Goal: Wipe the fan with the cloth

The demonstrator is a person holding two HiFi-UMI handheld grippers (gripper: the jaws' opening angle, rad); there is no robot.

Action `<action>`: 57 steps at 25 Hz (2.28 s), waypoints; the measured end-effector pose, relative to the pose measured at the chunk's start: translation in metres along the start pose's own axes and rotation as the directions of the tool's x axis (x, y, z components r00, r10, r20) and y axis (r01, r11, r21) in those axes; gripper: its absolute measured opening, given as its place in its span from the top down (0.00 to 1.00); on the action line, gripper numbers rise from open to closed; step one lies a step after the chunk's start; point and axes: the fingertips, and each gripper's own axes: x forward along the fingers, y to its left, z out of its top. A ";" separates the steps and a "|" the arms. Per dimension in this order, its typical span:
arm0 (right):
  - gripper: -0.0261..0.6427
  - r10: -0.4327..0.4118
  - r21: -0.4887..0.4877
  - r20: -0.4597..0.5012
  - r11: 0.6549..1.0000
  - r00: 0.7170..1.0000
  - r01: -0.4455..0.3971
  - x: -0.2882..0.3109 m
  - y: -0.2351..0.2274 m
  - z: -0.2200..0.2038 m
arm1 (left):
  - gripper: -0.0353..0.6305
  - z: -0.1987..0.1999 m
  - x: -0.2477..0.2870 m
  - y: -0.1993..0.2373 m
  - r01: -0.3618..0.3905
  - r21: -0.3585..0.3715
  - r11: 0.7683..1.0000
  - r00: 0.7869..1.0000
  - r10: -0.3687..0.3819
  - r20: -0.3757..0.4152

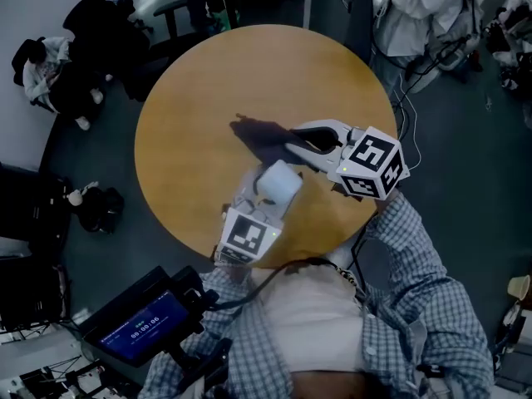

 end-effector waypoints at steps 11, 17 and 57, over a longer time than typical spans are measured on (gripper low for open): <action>0.85 -0.246 0.331 -0.030 0.912 0.969 0.242 -0.019 -0.019 -0.112 | 0.75 0.024 -0.016 0.025 -0.044 -0.181 0.982 0.994 0.062 0.091; 0.85 -0.275 0.260 0.127 0.937 0.953 0.235 -0.042 0.020 -0.072 | 0.75 0.018 -0.017 0.034 -0.068 -0.186 0.980 0.992 0.086 0.092; 0.85 0.148 -0.047 -0.055 0.988 0.987 -0.150 0.026 -0.001 -0.017 | 0.75 0.080 -0.061 -0.007 0.321 -0.129 0.938 0.910 -0.268 0.316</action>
